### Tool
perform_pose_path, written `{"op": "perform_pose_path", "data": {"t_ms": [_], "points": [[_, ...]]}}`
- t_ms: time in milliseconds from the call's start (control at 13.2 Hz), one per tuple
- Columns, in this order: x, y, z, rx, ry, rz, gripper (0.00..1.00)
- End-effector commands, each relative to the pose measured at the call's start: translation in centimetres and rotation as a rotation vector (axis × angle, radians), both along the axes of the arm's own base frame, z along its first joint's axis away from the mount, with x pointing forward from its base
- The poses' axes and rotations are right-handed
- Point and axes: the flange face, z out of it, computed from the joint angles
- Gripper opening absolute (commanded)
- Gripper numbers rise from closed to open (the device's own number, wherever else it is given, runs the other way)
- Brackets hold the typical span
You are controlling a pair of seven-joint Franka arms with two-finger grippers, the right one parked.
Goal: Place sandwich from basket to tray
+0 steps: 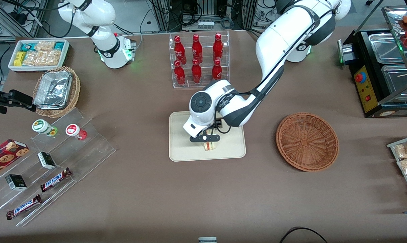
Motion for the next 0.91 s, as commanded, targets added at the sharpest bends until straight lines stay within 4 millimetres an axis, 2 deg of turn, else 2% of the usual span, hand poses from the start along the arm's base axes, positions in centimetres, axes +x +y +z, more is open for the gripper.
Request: {"op": "perform_pose_path", "data": {"t_ms": [0, 151, 226, 528, 604, 755, 830], "points": [[-0.2, 1.1, 6.4, 0.030, -0.023, 0.013, 1.00], [-0.6, 1.8, 11.1, 0.009, -0.019, 0.039, 1.00], [-0.1, 3.1, 12.7, 0.011, -0.016, 0.052, 1.00], [1.9, 7.4, 16.7, -0.017, 0.002, -0.075, 1.00], [2.9, 9.3, 16.8, 0.001, 0.020, -0.089, 1.00], [3.0, 11.6, 18.3, 0.041, 0.041, -0.083, 1.00], [4.0, 13.8, 18.7, 0.048, 0.045, -0.058, 1.00]]}}
